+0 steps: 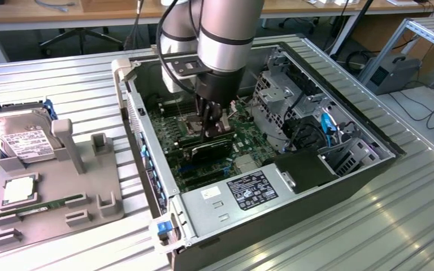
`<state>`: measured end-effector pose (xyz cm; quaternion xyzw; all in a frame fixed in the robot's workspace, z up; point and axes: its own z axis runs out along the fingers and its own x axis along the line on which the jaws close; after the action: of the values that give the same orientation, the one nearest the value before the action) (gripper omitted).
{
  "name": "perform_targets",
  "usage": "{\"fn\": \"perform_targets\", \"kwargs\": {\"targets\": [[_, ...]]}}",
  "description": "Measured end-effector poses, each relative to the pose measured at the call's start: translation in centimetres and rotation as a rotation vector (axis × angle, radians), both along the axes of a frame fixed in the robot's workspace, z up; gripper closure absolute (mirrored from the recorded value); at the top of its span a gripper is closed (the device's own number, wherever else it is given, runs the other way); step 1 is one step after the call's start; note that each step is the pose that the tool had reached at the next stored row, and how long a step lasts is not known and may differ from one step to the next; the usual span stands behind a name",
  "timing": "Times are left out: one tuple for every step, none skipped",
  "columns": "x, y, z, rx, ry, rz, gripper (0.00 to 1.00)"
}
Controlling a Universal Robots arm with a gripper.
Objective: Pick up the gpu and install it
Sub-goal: 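Press down on the gpu until it lock into place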
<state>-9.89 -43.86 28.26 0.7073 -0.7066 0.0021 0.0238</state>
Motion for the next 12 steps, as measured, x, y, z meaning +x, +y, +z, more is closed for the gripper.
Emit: {"fn": "perform_targets", "kwargs": {"targets": [[0.19, 0.0, 0.0, 0.0, 0.0006, 0.0, 0.89], [0.34, 0.0, 0.0, -0.0001, 0.0009, 0.0, 0.89], [0.45, 0.0, 0.0, 0.0, 0.001, 0.0, 0.89], [0.54, 0.0, 0.0, 0.0, 0.0011, 0.0, 0.89], [0.61, -0.01, 0.0, -0.0001, 0.0012, 0.0, 0.89], [0.65, 0.0, 0.01, -0.0001, 0.0013, 0.0, 0.89], [0.68, 0.0, 0.01, -0.0001, 0.0013, 0.0, 0.89], [0.7, 0.0, 0.0, -0.0001, 0.0013, 0.0, 0.89], [0.72, 0.0, 0.0, -0.0001, 0.0013, 0.0, 0.89], [0.74, 0.0, 0.0, -0.0001, 0.0013, 0.0, 0.89], [0.78, 0.0, 0.0, 0.0, 0.0013, 0.0, 0.89], [0.84, 0.0, 0.0, 0.0, 0.0014, 0.0, 0.89]]}}
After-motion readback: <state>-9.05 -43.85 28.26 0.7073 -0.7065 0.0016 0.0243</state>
